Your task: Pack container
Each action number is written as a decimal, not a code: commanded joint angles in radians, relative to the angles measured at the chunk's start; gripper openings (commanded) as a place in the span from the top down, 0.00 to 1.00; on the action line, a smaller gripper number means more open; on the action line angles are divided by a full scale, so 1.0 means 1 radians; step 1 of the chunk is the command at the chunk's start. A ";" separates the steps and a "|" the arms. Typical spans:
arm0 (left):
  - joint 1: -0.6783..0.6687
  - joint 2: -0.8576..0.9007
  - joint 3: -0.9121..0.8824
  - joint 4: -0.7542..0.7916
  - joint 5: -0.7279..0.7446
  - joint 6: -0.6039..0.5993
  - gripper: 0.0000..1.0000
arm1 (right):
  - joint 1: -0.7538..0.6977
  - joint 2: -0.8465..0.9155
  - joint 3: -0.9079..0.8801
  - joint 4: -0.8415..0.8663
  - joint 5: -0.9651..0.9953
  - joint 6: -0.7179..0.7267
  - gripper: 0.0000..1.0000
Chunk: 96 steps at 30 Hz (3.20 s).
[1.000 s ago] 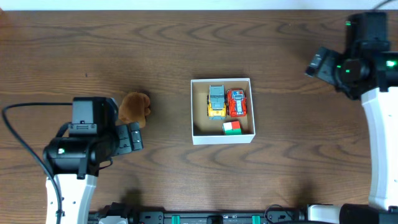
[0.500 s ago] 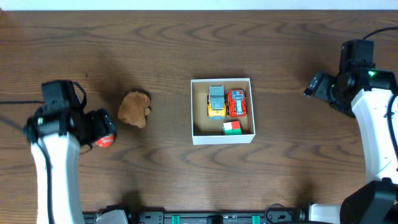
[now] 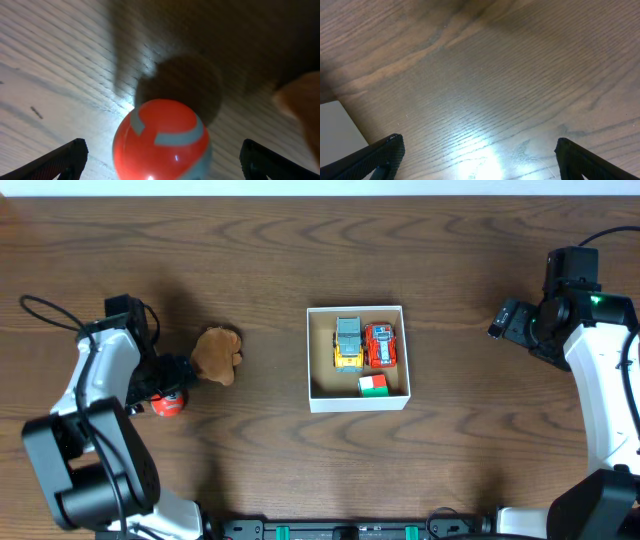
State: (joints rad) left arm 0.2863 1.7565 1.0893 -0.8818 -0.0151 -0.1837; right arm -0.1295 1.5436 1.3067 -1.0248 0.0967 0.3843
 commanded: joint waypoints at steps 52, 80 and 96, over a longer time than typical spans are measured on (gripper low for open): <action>-0.803 -0.235 0.347 0.208 0.022 -0.040 0.94 | -0.001 -0.002 -0.002 0.000 0.001 -0.024 0.01; -0.815 0.103 0.340 0.173 0.093 -0.106 0.58 | -0.001 -0.002 -0.002 -0.008 0.004 -0.027 0.01; -0.815 0.079 0.365 0.207 0.095 -0.106 0.34 | -0.001 -0.002 -0.002 -0.015 0.004 -0.027 0.01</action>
State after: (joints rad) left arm -0.5331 1.8534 1.4265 -0.6777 0.0944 -0.2916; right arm -0.1295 1.5436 1.3067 -1.0355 0.0971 0.3702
